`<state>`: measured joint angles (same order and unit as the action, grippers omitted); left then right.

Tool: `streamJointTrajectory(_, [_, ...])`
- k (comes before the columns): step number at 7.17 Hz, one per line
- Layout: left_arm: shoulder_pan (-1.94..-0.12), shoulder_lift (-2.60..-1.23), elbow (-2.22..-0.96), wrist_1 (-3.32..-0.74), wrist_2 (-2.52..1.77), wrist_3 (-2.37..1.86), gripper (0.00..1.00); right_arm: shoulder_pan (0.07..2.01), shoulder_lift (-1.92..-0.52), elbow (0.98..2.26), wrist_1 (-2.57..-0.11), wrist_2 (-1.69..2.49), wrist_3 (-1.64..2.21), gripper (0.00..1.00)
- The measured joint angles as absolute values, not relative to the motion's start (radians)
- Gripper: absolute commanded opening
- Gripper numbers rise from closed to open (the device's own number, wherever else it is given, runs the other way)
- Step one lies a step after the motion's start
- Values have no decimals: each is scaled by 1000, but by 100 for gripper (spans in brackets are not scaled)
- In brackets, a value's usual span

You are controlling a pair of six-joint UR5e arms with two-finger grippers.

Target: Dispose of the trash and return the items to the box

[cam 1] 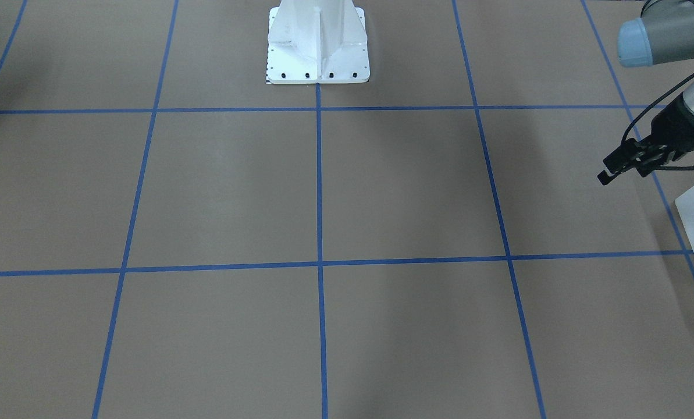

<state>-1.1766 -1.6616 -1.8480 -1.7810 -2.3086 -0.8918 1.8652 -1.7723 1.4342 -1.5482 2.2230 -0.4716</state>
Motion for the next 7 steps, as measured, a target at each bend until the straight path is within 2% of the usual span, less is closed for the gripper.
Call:
streamJointTrajectory(3, [-1180,-1660,-1852,-1783,-2309,-888,98,1877,-1768,1395,-1494,2226,-483,100])
streamJointTrajectory(7, [-1191,-1580,-1897,-1781,-2310,-686,98,1855,-1689,1475,-1501,2305,-293,100])
